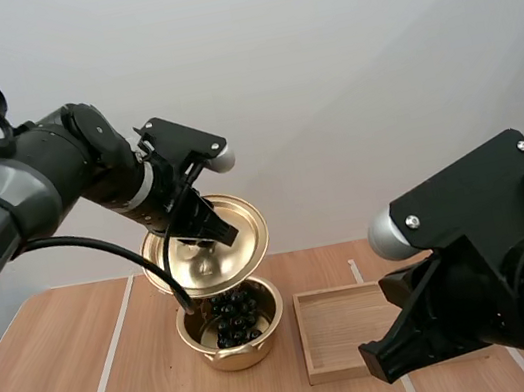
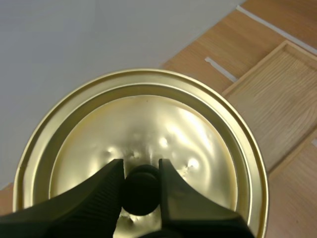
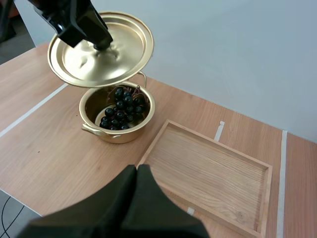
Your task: Open the lid, put the grape in the pot, and close it
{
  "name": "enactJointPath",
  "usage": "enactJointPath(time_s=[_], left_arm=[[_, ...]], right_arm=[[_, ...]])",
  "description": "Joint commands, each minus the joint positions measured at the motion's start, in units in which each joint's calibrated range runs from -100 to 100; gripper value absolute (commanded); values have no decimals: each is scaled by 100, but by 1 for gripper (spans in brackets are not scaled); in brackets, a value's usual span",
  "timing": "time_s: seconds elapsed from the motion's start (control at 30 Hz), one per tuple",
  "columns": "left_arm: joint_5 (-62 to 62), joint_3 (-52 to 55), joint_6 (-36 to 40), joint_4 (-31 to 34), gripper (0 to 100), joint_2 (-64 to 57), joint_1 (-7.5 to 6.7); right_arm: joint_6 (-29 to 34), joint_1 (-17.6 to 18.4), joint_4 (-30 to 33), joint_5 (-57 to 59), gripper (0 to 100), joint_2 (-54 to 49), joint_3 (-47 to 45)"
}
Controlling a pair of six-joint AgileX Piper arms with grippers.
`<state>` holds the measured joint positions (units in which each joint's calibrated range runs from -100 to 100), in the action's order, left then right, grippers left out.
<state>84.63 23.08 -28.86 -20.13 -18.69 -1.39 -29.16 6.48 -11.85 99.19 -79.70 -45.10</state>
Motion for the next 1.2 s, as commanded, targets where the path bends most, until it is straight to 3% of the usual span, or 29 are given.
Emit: enactJointPath(time_s=[0.0,0.4,0.67,1.17], left_arm=[[-189,56,-147,-189,0,438,16],[-513,87,-583,-354,0,1798,16],[-1473,736,-906,-553,0,1814,16],[-1747,863,-1041,-627,0,1814,9]], right_arm=[[15,-19,18,81,0,-57,-22],[15,-129,-22,81,0,-57,-22],[15,-129,-22,81,0,-57,-22],[15,-129,-22,81,0,-57,-22]])
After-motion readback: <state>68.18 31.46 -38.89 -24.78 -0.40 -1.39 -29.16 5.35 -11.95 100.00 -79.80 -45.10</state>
